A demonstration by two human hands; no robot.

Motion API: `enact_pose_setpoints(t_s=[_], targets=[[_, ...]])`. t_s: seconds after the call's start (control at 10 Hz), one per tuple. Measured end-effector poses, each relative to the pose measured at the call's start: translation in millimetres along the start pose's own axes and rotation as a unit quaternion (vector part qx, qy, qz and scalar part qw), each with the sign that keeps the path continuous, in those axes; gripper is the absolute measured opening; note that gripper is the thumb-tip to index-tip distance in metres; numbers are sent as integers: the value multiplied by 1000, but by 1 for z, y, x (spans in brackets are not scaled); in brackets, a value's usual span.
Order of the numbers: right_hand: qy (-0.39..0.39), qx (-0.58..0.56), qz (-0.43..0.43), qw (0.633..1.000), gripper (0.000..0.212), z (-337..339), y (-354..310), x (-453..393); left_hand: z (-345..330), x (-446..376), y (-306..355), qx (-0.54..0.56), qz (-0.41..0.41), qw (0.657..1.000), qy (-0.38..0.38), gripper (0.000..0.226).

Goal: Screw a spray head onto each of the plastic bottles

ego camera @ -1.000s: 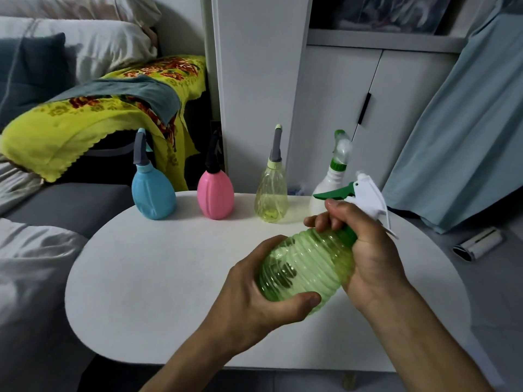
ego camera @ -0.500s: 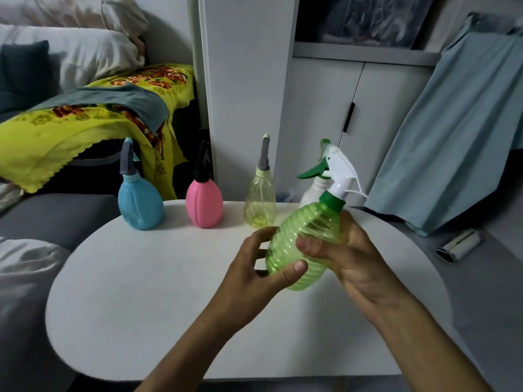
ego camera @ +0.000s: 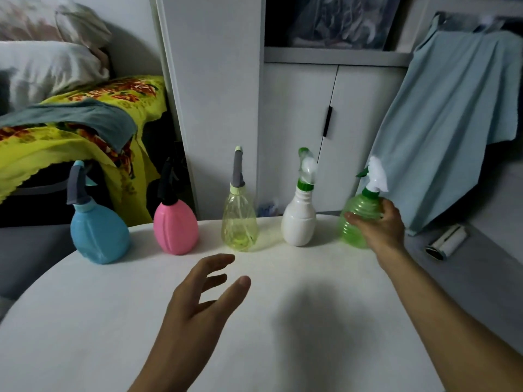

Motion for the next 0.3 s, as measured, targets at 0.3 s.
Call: enact_pose_setpoints(t_s=[0.3], targets=[[-9, 0, 28, 1000, 79, -11, 39, -13, 0, -3, 2, -18, -24, 1000, 5, 42]])
Point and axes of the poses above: each hand's wrist, its own x-axis away from the middle knuckle, its own z-axis out of the back of the hand, y = z × x, the point moved 6 cm from there along -x, towards the middle knuckle, and after that the axes turned 13 degrees about -x, right-handed, at the moved point
